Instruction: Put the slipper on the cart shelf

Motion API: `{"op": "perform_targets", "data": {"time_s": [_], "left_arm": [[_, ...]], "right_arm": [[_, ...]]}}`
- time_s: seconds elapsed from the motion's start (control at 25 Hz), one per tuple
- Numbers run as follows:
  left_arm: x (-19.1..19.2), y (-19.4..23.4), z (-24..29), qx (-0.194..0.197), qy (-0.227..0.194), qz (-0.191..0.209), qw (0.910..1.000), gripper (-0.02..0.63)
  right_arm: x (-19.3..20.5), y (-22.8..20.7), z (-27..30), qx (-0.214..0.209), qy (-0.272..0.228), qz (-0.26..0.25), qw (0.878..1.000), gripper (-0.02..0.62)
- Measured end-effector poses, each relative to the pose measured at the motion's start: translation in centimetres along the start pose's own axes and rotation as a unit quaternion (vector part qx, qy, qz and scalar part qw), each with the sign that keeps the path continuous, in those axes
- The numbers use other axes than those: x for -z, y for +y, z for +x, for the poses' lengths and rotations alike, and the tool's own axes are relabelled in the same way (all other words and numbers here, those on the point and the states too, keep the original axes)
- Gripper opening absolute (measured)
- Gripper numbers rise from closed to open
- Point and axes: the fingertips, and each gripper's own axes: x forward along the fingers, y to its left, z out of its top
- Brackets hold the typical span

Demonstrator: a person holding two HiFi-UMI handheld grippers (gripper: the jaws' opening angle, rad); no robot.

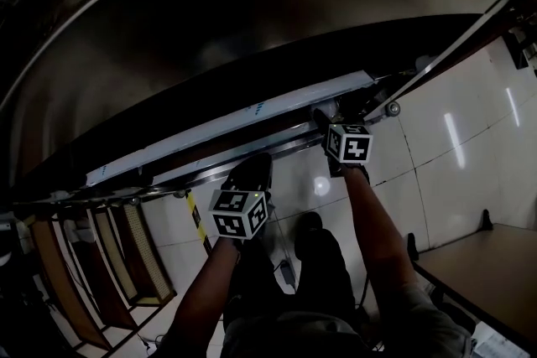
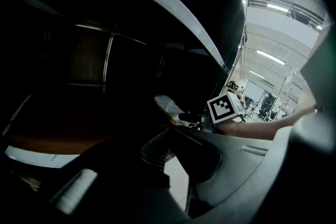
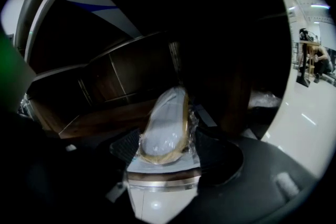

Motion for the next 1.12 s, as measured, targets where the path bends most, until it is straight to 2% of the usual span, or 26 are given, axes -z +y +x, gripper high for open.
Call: {"op": "perform_targets", "data": {"time_s": [0.2,0.36,0.8,1.12], "left_arm": [[-0.8,-1.2,-0.6,0.006,0.0,0.0,1.0,0.008],[-2.1,-3.1,-1.7,0.018,0.003,0.006,0.9998,0.008],[-10.2,-9.4,-9.2,0.054,-0.016,0.034,0.9978,0.008],[-14.7,-11.0,-16.2,0.055,-0.038,0.045,0.9967,0.008]], "right_arm": [[-0.7,0.2,-2.0,-0.002,0.007,-0.004,1.0,0.322],[-2.5,1.5,-5.6,-0.019,-0.007,0.004,1.0,0.318],[-10.6,10.6,-20.9,-0.081,-0.068,-0.005,0.994,0.0],[-16.3,18.2,-29.0,-0.13,-0.107,-0.034,0.985,0.0]]}}
